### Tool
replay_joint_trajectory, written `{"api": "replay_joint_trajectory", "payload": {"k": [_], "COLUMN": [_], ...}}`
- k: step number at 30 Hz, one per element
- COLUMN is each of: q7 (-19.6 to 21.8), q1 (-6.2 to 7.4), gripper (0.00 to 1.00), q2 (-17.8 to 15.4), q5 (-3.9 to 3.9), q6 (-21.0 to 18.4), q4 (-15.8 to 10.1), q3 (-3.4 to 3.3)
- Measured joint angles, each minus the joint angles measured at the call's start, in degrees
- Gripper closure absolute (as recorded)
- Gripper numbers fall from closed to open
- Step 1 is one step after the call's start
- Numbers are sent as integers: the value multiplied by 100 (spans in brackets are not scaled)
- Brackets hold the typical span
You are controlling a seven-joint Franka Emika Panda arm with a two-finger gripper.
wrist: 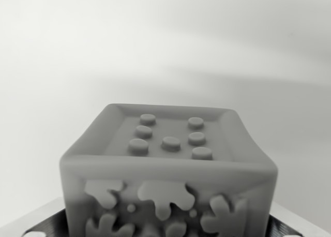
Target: Destack cube
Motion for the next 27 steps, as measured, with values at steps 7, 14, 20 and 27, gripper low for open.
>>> {"api": "replay_joint_trajectory", "payload": {"k": [7,14,20,27], "q7": [-122,-241,-340,-458], "q1": [66,126,174,229], "gripper": [100,100,100,100], "q2": [150,294,417,558], "q5": [-27,-60,-91,-122], "q6": [-17,-42,-73,-108], "q4": [175,346,497,671], "q3": [59,113,156,205]}}
